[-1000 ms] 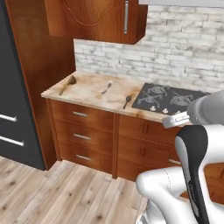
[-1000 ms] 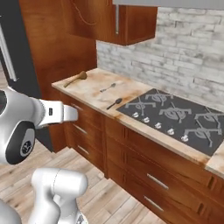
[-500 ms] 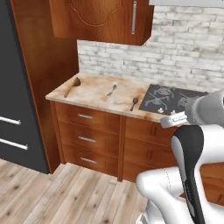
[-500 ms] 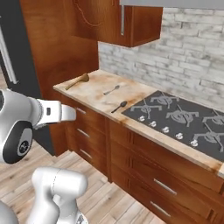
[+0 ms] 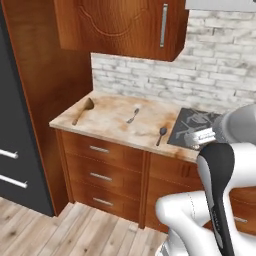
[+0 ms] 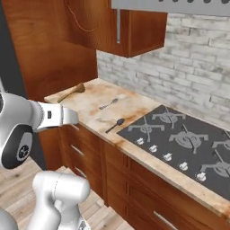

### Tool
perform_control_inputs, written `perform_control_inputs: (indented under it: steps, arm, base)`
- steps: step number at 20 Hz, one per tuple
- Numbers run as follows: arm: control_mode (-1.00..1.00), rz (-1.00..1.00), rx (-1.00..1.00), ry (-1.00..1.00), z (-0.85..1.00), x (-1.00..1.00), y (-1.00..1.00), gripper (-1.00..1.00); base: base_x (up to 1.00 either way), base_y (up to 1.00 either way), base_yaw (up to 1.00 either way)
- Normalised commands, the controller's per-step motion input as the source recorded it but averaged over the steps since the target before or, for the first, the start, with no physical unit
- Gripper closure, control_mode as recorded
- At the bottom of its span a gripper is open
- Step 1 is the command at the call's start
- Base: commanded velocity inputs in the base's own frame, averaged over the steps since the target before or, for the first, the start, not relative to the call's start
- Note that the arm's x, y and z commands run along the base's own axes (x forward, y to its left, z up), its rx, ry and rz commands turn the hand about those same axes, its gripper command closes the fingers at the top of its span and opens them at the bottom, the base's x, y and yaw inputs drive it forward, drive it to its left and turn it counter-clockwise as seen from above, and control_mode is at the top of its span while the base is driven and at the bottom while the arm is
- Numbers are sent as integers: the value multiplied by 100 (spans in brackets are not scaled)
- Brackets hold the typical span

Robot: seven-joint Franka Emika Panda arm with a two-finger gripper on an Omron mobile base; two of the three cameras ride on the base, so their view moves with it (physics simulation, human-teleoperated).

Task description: Organize the utensils by type. Pick up the wooden spoons from the counter and place them in the open cabinet. Then pick up the metallic utensils from the counter and place them in the open drawer.

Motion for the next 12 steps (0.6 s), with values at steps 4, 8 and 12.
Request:
perform_control_inputs:
  steps: [4,8,12]
  arm:
    - [100,0,0,0,0,0,0,-100]
    - [100,0,0,0,0,0,0,-100]
    - [100,0,0,0,0,0,0,-100]
  base:
    - [65,40,-2]
    - [26,85,-25]
    - [42,71,-37]
